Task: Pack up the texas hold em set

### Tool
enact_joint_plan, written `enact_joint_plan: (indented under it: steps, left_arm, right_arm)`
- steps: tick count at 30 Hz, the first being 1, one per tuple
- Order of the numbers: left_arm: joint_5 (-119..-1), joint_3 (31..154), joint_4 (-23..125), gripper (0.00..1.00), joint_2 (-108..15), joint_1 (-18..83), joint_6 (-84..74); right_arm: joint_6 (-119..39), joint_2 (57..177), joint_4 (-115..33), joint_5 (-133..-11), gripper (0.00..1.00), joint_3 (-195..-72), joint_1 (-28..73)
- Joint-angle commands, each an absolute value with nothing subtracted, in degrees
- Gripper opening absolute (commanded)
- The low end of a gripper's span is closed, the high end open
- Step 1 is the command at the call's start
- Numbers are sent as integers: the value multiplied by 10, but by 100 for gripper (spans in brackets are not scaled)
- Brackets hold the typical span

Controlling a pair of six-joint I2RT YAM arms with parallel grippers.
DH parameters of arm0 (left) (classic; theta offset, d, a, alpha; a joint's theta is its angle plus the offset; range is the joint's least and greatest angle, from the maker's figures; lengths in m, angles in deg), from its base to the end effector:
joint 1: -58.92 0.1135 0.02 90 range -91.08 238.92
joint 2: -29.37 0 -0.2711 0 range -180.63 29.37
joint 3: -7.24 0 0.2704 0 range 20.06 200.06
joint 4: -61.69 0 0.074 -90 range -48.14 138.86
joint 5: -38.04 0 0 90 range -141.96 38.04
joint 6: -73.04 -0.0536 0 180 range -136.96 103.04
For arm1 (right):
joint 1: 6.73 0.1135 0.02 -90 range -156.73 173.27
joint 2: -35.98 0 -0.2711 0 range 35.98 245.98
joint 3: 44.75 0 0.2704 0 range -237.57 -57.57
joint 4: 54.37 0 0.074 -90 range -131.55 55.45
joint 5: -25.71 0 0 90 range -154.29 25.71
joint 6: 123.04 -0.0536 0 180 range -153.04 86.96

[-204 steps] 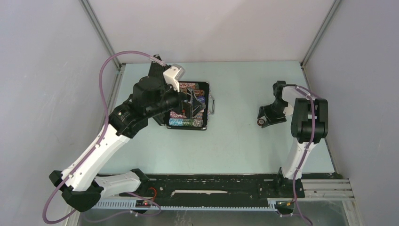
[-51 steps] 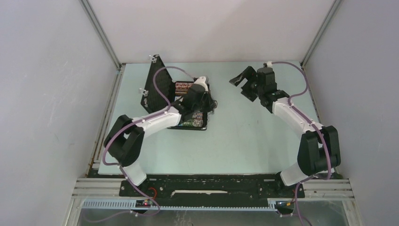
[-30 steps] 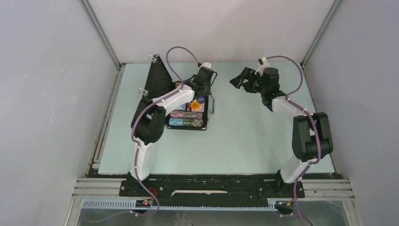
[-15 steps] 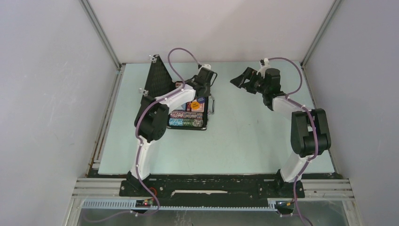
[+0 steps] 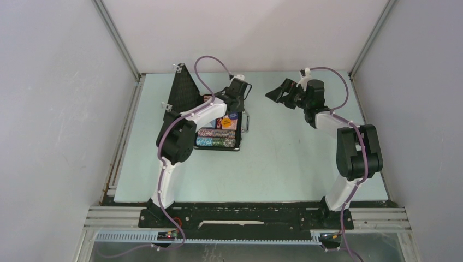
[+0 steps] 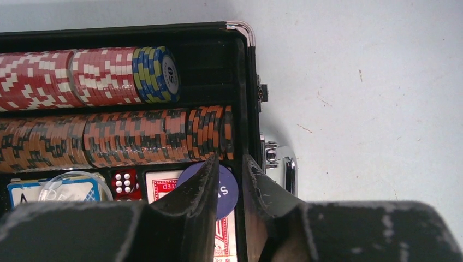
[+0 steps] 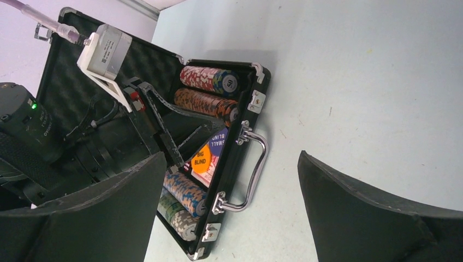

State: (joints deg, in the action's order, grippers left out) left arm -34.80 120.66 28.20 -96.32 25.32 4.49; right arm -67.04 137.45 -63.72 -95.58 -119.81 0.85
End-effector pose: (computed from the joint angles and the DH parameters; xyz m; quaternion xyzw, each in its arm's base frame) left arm 0.4500 -0.2800 0.1865 0.0411 0.9168 -0.0495 0.3941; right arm 0.4232 0.0844 0.2238 0.0209 0.7905 0.4059 0.4581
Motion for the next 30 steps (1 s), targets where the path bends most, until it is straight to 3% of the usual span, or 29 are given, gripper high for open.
enact_joint_plan:
  steps: [1, 8, 14, 18, 21, 26, 30]
  left_arm:
    - [-359, 1208, 305, 29, -920, 255, 44]
    - [-423, 1115, 281, 48, -736, 244, 59]
    - [-405, 1039, 179, 80, -512, 251, 45]
    - [-350, 1044, 78, 85, -411, 301, 37]
    - [-380, 1062, 25, 90, -376, 377, 36]
    - [-494, 1104, 5, 97, -420, 494, 45]
    - [-493, 1141, 18, 96, -483, 539, 55]
  right_arm:
    - [-680, 1376, -671, -971, 100, -1197, 5]
    - [-665, 1369, -649, -970, 100, -1197, 6]
    - [-652, 1362, -630, -971, 100, -1197, 7]
    - [-646, 1356, -619, -970, 100, -1197, 15]
    - [-648, 1357, -623, -976, 100, -1197, 22]
    - [-656, 1361, -632, -987, 100, -1197, 27]
    - [-660, 1361, -631, -992, 100, -1197, 22]
